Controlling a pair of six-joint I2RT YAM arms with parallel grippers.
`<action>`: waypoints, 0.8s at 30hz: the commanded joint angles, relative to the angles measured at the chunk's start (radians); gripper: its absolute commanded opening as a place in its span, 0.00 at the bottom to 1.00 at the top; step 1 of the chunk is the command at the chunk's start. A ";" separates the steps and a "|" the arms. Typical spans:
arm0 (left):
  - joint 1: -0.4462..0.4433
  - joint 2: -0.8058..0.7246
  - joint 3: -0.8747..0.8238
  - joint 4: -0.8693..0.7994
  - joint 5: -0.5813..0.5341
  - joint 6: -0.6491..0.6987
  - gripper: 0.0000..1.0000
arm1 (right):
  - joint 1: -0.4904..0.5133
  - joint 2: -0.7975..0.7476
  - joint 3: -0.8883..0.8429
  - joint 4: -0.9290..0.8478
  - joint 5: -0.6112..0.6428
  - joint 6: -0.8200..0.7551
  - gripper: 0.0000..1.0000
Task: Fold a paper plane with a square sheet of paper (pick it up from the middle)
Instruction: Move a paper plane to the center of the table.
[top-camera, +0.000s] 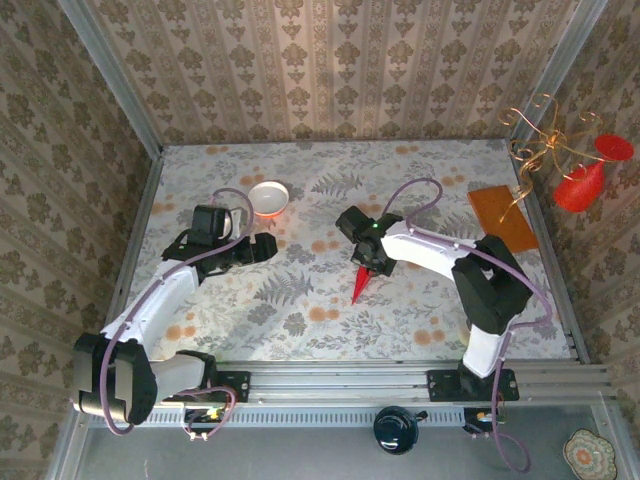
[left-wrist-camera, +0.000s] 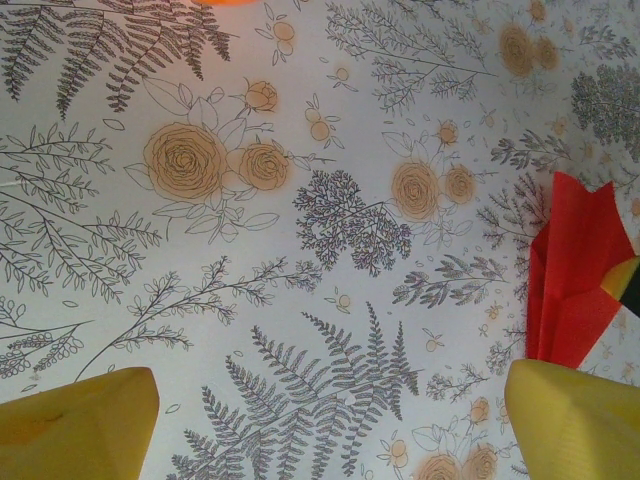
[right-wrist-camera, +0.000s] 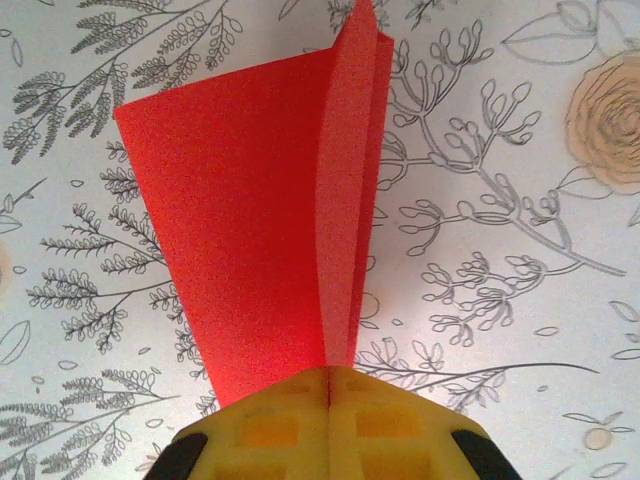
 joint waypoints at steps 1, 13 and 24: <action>0.013 0.004 -0.009 0.008 -0.008 -0.029 0.91 | -0.001 -0.053 0.000 -0.029 0.066 -0.030 0.00; 0.104 -0.005 -0.112 0.171 0.076 -0.197 0.90 | -0.001 -0.074 0.036 0.377 -0.351 -0.368 0.00; 0.065 0.064 -0.130 0.261 0.146 -0.257 0.84 | -0.022 0.011 -0.145 0.817 -0.694 -0.316 0.00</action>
